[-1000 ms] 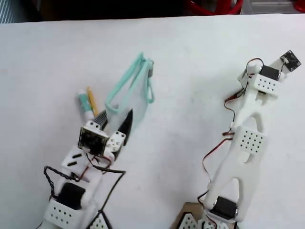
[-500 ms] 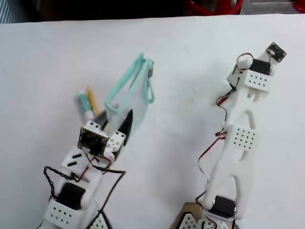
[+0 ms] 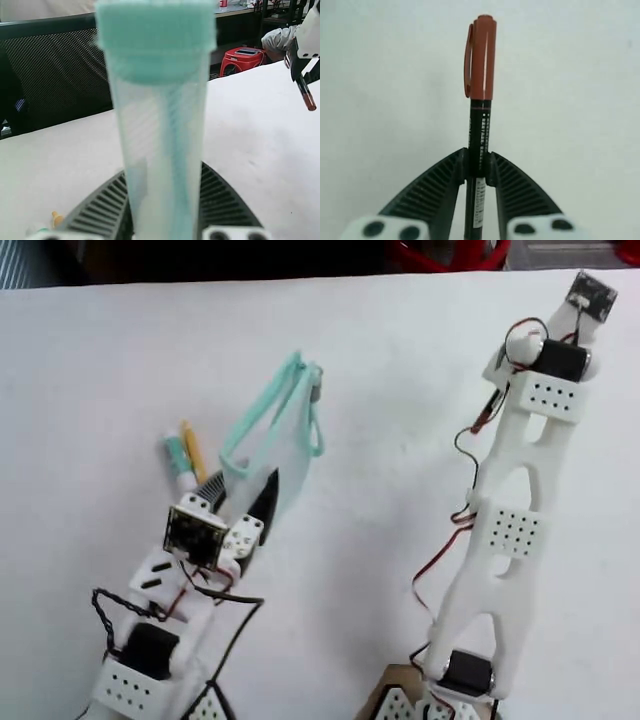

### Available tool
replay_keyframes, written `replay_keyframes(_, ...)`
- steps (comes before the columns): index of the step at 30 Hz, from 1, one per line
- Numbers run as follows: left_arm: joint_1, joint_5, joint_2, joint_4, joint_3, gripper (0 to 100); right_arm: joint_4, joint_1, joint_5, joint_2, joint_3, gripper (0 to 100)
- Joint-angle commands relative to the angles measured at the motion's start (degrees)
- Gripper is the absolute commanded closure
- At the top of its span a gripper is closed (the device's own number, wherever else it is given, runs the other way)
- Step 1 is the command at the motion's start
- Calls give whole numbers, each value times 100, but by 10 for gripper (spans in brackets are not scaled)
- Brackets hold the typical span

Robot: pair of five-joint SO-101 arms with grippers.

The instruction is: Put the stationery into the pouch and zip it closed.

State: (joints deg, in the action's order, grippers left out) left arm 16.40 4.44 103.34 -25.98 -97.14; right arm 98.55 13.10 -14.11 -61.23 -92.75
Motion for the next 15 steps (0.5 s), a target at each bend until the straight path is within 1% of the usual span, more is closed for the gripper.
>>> replay_keyframes(1,-66,-26,4,88,9,858,84,-154,299,866,-70,981)
replay_keyframes(3,-66,-26,4,88,9,858,84,-277,422,1218,484,981)
replay_keyframes(5,-66,-26,4,79,9,858,75,-418,466,1763,1380,981)
replay_keyframes(10,-66,-26,4,70,9,858,40,-804,466,3679,3613,981)
replay_keyframes(15,-66,-26,4,62,9,858,31,-1182,554,5560,4721,981)
